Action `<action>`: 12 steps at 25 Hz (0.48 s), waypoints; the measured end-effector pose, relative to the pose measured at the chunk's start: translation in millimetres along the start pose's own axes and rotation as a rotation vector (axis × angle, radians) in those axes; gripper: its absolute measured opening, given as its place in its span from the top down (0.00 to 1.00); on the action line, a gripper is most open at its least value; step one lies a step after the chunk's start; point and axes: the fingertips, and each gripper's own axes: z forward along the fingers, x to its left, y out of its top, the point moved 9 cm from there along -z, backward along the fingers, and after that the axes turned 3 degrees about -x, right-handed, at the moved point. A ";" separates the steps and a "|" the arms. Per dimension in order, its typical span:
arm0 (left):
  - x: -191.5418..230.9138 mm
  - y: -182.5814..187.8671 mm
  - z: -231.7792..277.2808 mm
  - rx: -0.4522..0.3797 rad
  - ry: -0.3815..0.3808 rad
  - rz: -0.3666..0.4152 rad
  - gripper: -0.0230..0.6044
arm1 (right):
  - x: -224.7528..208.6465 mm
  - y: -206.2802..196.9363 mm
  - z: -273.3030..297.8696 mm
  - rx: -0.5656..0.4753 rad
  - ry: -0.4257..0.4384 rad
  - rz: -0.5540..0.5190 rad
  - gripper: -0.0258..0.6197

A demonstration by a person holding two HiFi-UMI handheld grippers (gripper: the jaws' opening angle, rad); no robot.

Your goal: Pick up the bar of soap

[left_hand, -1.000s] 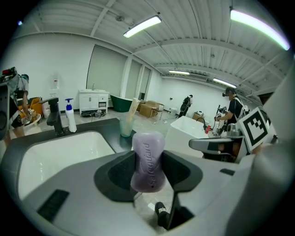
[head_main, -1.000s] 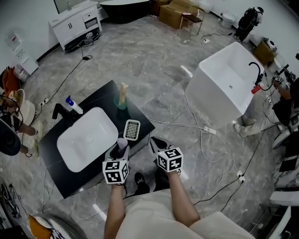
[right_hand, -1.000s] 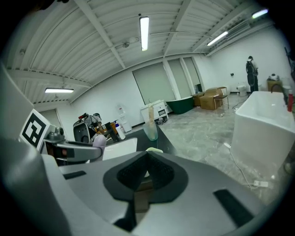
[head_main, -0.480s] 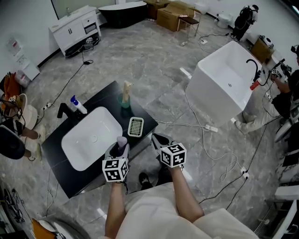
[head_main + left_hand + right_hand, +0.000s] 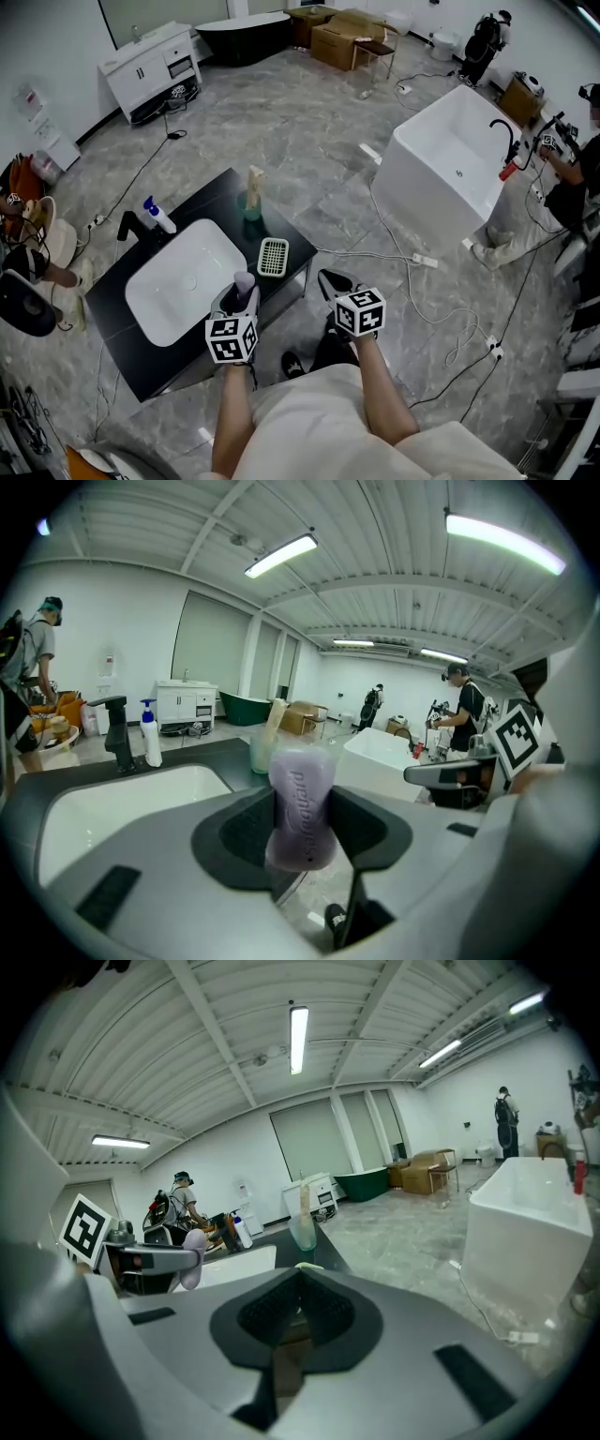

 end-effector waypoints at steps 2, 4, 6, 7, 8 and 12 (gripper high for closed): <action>-1.9 1.3 -1.9 -0.008 -0.002 -0.007 0.66 | -5.0 3.6 -4.3 -0.004 -0.011 -0.003 0.95; -3.5 3.7 -2.5 -0.016 -0.003 -0.013 0.66 | -9.7 6.9 -7.6 -0.010 -0.022 -0.001 0.95; -5.3 7.4 -1.4 -0.023 -0.006 -0.009 0.66 | -12.9 10.7 -9.1 -0.015 -0.028 -0.002 0.95; -6.0 8.8 -0.4 -0.026 -0.008 -0.008 0.66 | -13.8 12.1 -8.9 -0.015 -0.029 -0.005 0.95; -6.5 9.4 0.8 -0.028 -0.010 -0.007 0.66 | -13.9 13.0 -8.3 -0.015 -0.029 -0.009 0.95; -10.6 9.7 4.8 -0.027 -0.025 -0.003 0.66 | -12.5 13.7 -7.4 -0.010 -0.027 -0.021 0.95</action>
